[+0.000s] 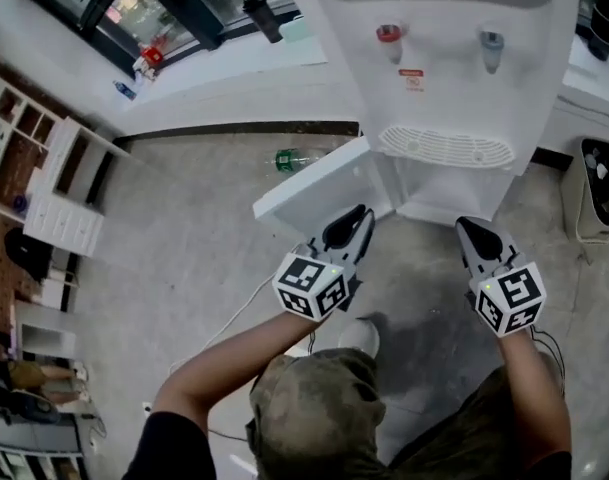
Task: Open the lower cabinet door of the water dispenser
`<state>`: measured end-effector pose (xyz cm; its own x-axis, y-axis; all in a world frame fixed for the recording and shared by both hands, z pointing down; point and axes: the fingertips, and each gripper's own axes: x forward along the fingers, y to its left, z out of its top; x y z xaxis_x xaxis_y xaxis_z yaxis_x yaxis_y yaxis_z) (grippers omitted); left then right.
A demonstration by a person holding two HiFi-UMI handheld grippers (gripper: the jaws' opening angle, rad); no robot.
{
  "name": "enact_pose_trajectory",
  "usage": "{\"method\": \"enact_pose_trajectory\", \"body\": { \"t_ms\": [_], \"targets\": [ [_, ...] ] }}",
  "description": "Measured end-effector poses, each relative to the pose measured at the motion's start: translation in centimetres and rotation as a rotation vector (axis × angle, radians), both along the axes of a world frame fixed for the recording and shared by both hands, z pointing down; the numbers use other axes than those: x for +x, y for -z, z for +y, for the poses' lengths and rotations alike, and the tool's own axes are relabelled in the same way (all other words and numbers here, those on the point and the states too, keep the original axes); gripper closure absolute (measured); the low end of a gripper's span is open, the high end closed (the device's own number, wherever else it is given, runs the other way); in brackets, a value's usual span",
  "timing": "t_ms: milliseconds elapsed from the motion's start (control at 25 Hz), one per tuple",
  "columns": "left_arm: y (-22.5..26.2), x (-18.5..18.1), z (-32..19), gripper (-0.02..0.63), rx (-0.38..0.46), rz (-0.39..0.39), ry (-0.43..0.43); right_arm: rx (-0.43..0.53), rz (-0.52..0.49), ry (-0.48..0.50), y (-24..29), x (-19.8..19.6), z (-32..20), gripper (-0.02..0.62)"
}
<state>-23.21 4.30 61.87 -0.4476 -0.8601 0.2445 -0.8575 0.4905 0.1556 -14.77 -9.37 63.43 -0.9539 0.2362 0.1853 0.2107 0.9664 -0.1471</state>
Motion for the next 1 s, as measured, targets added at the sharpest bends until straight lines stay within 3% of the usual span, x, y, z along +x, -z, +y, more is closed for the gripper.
{"method": "enact_pose_trajectory", "body": {
  "t_ms": [120,280,440,520,680,840,1000],
  "targets": [
    [-1.1,0.5,-4.2,0.589,0.012,0.048,-0.094,-0.043,0.010,-0.163,-0.5,1.2,-3.5,0.594],
    [-1.0,0.2,-9.5,0.595,0.004,0.082,-0.172,-0.065,0.132,-0.328,-1.7,2.6,-7.1,0.597],
    [-1.1,5.1,-13.4,0.600,-0.035,0.200,-0.385,-0.104,0.168,-0.417,-0.5,5.8,-7.5,0.597],
    [-1.8,8.1,-13.7,0.601,-0.092,0.256,-0.477,-0.159,0.226,-0.502,-2.1,9.0,-6.7,0.597],
    [-1.3,11.8,-12.9,0.601,-0.239,0.342,-0.545,-0.291,0.354,-0.681,-3.0,14.6,-4.3,0.595],
    [1.0,14.8,-11.7,0.601,-0.296,0.456,-0.544,-0.326,0.422,-0.733,-1.1,18.1,-1.4,0.597],
    [2.6,17.6,-8.5,0.601,-0.410,0.482,-0.618,-0.382,0.526,-0.797,1.1,21.6,1.3,0.597]
  ]
}}
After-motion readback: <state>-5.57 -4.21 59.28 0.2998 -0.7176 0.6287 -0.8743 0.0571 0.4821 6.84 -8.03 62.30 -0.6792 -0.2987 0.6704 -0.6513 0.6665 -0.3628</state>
